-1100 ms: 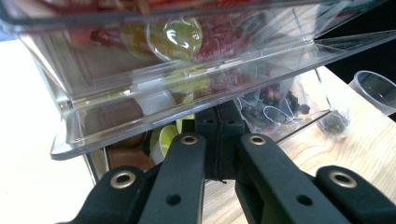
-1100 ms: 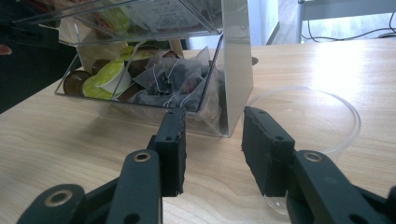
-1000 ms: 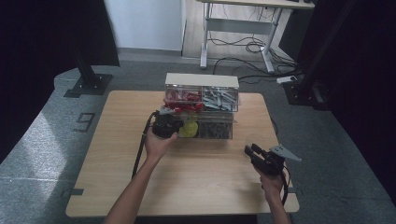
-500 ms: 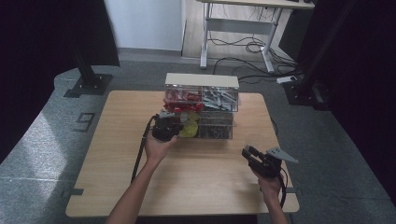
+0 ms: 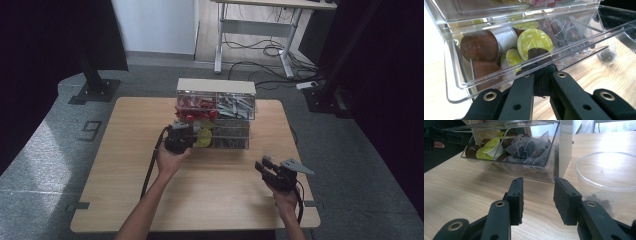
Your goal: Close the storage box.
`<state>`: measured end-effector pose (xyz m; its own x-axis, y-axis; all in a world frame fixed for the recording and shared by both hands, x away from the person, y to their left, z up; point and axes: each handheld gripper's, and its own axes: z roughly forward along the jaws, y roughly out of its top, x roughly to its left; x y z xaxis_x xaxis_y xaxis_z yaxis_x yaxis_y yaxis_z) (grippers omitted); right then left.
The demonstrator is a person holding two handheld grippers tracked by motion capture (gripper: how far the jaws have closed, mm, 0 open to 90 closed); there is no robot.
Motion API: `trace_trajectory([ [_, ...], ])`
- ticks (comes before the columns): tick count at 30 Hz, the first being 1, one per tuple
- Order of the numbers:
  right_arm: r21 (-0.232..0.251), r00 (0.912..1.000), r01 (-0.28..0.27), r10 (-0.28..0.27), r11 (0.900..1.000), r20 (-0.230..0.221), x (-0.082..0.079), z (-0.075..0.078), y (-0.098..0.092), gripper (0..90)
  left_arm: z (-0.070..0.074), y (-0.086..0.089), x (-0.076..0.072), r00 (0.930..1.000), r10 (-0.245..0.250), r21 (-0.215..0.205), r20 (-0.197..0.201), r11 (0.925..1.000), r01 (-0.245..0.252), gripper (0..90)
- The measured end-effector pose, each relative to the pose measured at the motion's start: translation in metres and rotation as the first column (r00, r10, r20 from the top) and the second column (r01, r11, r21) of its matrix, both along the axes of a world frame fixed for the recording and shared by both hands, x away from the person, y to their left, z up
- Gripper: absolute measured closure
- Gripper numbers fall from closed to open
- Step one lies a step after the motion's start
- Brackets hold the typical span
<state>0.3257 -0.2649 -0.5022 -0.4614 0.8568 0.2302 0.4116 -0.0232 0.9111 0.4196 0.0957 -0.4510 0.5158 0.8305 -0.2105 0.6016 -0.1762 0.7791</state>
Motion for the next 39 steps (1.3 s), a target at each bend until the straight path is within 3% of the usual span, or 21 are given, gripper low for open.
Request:
trace_trajectory([
  [39,-0.029,0.999,-0.033,0.032,0.999,-0.029,0.002,-0.011,0.013,58.6,-0.029,-0.002,-0.003,0.9982,-0.013,-0.003,-0.059,0.9999,0.013,90.0],
])
